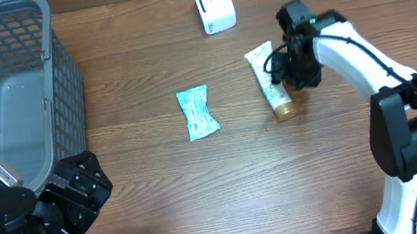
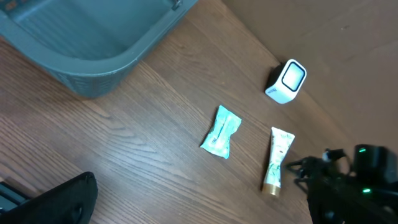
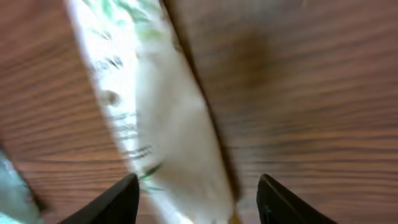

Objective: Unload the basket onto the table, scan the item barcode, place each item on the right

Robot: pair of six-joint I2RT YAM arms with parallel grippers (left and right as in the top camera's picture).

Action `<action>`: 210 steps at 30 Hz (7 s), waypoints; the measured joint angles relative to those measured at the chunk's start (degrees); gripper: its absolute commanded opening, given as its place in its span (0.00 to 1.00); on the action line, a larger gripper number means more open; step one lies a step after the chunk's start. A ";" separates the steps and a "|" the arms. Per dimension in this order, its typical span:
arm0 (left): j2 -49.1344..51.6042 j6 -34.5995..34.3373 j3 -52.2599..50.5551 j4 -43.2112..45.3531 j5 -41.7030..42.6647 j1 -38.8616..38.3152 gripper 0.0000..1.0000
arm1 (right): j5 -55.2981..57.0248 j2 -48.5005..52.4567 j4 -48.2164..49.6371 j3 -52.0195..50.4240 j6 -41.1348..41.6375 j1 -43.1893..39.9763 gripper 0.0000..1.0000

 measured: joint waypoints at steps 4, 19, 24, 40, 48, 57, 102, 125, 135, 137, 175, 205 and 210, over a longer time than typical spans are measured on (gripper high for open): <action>0.00 0.00 0.00 0.00 0.00 0.00 1.00 | 1.86 -0.96 -1.46 4.42 -3.87 1.77 0.68; 0.00 0.02 0.00 0.00 0.00 0.00 1.00 | 8.50 2.27 5.66 -2.62 -12.15 6.86 0.63; 0.00 0.00 0.00 0.00 0.00 0.00 1.00 | 8.81 3.80 8.02 -4.98 -14.75 6.93 0.62; 0.00 0.02 0.00 0.00 0.00 0.00 1.00 | 12.59 4.09 15.87 -7.87 -14.58 6.91 0.26; 0.00 0.02 0.00 0.00 0.00 0.00 0.99 | 7.37 4.20 12.26 -1.29 -11.67 6.56 0.19; 0.00 0.00 0.00 0.00 0.00 0.00 1.00 | 4.66 4.31 7.85 11.78 -9.57 6.56 0.18; 0.00 0.02 0.00 0.00 0.00 0.00 1.00 | -2.27 4.87 18.56 3.61 -1.31 18.14 0.43; 0.00 0.02 0.00 -0.02 0.00 0.00 1.00 | 20.74 11.30 1.05 5.55 4.26 10.58 0.61; 0.00 0.00 0.00 0.00 0.00 0.00 1.00 | 19.56 11.54 -1.33 13.16 -2.62 11.10 0.66; 0.00 0.00 0.00 0.00 0.00 0.00 1.00 | 19.74 11.54 -1.27 13.16 -3.45 11.04 0.66; 0.00 0.00 0.00 0.00 0.00 0.00 0.99 | -8.37 11.65 -2.56 17.27 -10.71 6.86 0.04; 0.00 0.00 0.00 0.00 0.00 0.00 1.00 | -34.84 11.76 0.44 5.55 -9.53 -6.54 0.65; 0.00 0.02 0.00 0.00 0.00 0.00 1.00 | -34.69 10.67 1.66 6.73 -12.00 -4.28 0.65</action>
